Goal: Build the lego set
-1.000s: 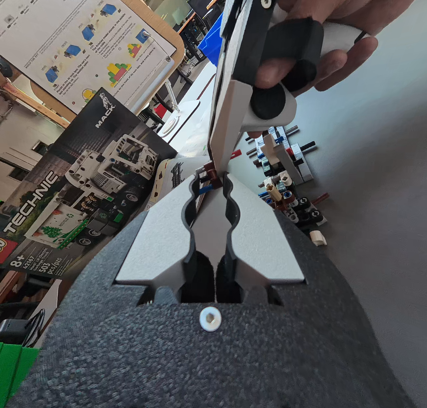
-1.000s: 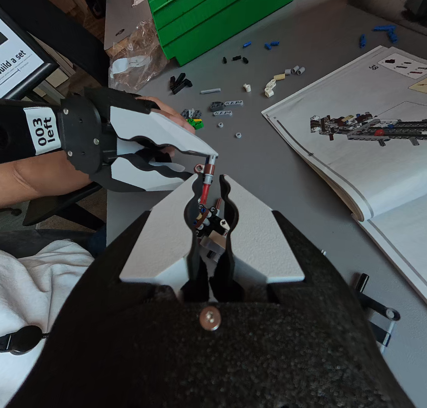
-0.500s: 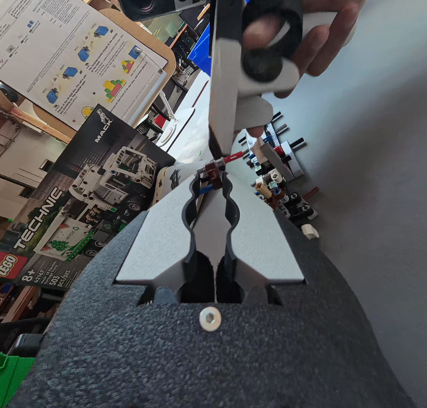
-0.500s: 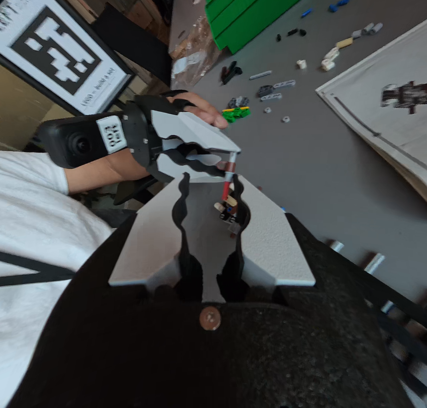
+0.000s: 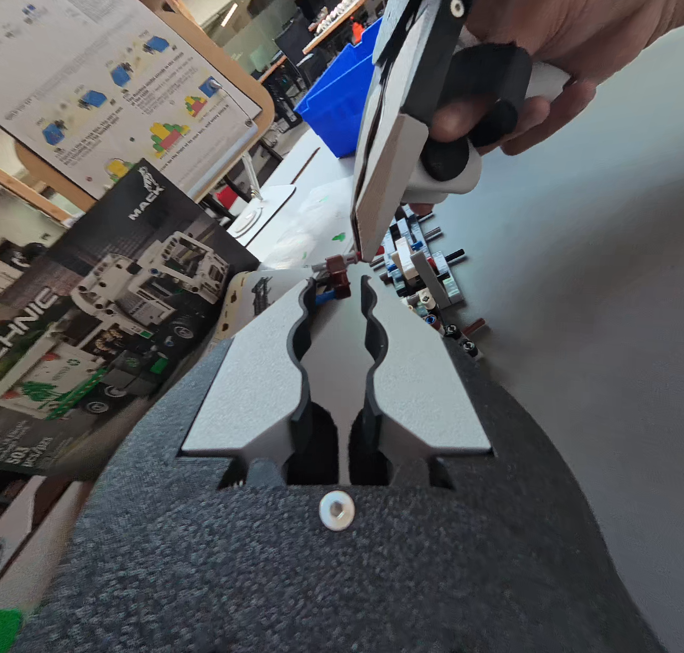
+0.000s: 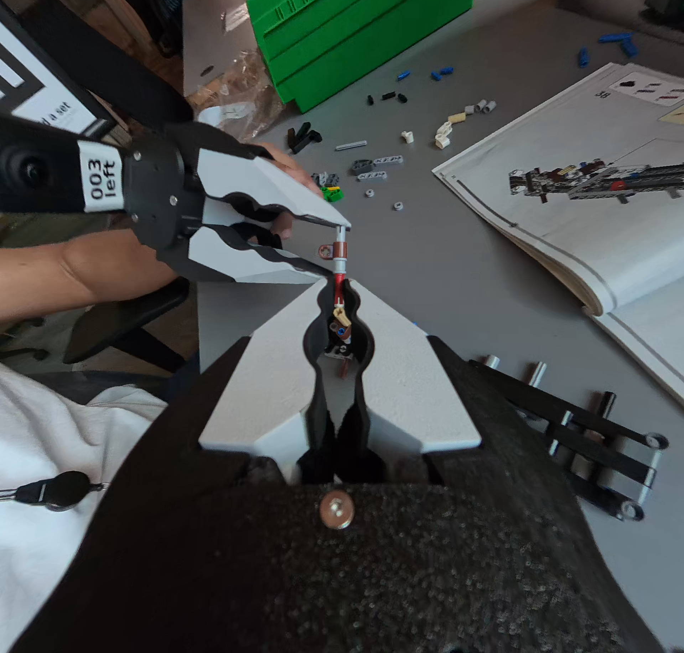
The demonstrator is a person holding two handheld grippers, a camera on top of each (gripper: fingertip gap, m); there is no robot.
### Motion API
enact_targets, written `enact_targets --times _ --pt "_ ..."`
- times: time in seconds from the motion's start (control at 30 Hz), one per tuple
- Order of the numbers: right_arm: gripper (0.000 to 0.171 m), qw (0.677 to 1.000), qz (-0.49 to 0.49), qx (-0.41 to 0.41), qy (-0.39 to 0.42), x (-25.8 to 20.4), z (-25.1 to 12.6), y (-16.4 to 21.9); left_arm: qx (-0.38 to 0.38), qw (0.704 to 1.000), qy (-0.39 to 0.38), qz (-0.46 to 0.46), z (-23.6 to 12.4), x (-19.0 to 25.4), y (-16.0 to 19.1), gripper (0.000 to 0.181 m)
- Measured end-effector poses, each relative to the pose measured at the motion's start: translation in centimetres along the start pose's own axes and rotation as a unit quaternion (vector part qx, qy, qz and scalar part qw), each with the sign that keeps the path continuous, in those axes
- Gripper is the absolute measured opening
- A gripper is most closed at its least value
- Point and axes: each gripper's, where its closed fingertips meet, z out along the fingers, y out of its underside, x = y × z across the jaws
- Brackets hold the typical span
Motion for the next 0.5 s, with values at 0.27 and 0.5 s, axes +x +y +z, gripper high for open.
enact_targets --times 0.27,0.5 --pt "0.003 0.989 -0.133 -0.041 0.048 -1.1 -0.8 0.5 0.0 0.941 0.319 -0.115 -1.5 1.5 -1.2 0.043" --pt "0.003 0.989 -0.125 -0.062 0.053 -1.1 -0.4 0.7 -0.019 0.898 0.435 -0.063 -1.0 2.4 -0.2 0.036"
